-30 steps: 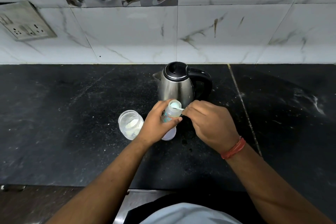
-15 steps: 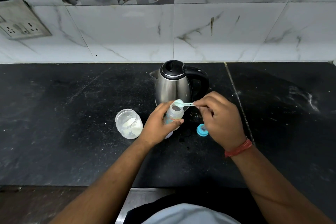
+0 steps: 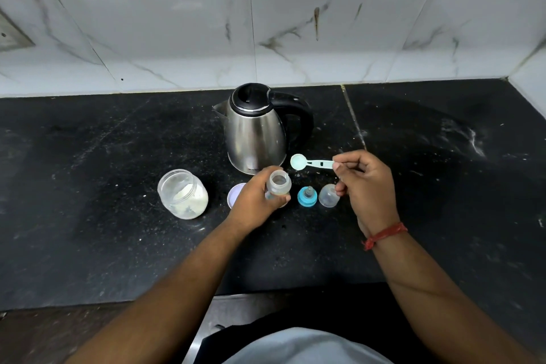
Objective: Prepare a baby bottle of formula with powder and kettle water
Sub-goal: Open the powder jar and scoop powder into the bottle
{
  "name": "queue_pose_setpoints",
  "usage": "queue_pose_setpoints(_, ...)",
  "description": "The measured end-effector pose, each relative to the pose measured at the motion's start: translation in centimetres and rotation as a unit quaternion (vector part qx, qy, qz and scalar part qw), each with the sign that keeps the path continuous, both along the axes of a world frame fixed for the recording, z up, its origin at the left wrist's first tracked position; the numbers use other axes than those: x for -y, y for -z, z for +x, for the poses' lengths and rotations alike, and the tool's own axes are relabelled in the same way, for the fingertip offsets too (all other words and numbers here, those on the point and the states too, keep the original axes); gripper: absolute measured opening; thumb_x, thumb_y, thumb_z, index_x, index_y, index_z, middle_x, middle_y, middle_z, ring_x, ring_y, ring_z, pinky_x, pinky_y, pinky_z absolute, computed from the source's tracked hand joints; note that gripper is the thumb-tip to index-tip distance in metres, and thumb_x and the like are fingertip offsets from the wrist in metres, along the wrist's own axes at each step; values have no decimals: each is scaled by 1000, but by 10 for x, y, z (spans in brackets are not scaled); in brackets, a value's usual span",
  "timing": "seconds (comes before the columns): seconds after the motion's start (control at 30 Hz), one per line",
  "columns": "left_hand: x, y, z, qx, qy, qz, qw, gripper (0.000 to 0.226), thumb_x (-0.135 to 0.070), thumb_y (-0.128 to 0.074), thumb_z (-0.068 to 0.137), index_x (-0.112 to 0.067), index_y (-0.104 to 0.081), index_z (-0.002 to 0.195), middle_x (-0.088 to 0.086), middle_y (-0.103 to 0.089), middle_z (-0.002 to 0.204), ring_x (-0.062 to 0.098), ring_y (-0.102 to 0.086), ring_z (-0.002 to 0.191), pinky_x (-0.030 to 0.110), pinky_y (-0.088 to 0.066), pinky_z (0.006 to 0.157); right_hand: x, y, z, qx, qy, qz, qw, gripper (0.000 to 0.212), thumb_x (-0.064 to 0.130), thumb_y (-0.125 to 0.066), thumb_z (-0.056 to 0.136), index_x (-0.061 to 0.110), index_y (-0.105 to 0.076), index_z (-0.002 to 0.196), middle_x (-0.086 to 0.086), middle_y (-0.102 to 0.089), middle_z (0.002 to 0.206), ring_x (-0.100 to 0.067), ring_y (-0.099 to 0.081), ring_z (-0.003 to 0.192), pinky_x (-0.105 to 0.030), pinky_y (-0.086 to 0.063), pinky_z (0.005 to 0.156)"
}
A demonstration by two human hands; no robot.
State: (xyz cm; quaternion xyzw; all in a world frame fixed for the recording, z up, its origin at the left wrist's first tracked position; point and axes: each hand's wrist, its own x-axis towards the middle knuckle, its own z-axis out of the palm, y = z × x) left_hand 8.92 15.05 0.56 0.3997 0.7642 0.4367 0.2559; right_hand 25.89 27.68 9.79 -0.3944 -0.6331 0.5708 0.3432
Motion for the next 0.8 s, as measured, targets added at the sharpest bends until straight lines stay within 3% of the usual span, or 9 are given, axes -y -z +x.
queue_pose_setpoints(0.2,-6,16,1,0,20,-6,1000,52,-8,-81,83,-35,-55,119,-9,-67,111,-5,-59,100,11,-43,91,-6,4,11,-1,28,-31,999,12,0,-66,94,11,-72,94,-1,-68,83,-6,-57,50,-20,-50,49)
queue_pose_setpoints(0.33,-7,22,1,26,14,-3,1000,57,-9,-81,85,-32,-51,128,-7,-67,113,-6,-59,101,12,-43,93,-7,4,12,-3,29,-43,999,11,-1,-65,94,8,-71,96,-3,-67,85,-5,-57,50,-19,-50,48)
queue_pose_setpoints(0.47,-5,24,1,43,12,-26,999,83,-17,-84,84,-20,-36,151,-4,-60,132,10,-58,122,25,-42,109,-5,4,10,-5,24,-47,999,13,-1,-65,94,11,-72,95,-5,-67,85,-7,-57,51,-20,-51,50)
queue_pose_setpoints(0.57,2,23,-1,52,-8,-21,998,96,-23,-86,82,-20,-27,157,0,-49,151,12,-48,139,33,-39,118,-4,3,6,-9,14,-46,999,12,0,-65,94,9,-72,97,-6,-66,86,-8,-57,52,-21,-52,51)
queue_pose_setpoints(0.8,37,-4,-10,-23,-49,40,998,77,-48,-72,87,-28,-35,151,-8,-46,146,5,-49,135,33,-42,115,9,-4,-27,-41,-24,-57,997,14,-2,-64,94,10,-70,95,-2,-65,81,-8,-55,52,-21,-49,49)
